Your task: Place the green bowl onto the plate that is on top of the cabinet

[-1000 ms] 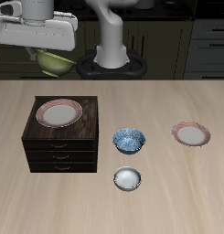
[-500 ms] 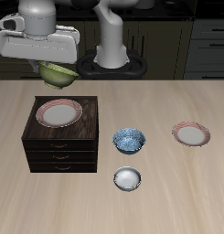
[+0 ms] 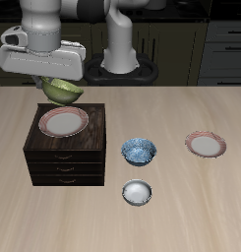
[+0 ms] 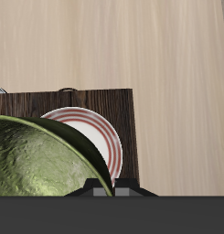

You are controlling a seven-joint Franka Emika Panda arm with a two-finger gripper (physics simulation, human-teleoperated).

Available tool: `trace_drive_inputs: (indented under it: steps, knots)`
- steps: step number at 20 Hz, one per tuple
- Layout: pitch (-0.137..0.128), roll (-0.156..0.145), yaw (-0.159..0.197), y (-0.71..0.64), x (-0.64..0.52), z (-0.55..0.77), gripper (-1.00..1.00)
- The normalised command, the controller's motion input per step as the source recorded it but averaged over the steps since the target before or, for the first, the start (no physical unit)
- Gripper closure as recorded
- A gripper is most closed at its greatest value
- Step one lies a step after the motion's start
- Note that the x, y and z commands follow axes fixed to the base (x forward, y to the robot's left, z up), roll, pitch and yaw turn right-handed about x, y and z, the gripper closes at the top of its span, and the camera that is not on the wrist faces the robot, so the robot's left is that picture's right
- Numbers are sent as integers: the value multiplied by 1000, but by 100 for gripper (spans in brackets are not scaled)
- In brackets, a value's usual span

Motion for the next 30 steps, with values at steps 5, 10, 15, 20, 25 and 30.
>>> trace_drive_inputs:
  steps: [5,10,15,20,25,30]
  knots:
    - [39,-44,7,-125,21,-295,100]
    - [40,0,13,57,-41,-270,100]
    - [39,-3,20,43,36,-163,100]
    - [30,-58,-6,-62,62,-114,-100]
    - [14,-5,-5,-14,69,-120,-100]
    - [1,4,10,73,-4,-54,-100]
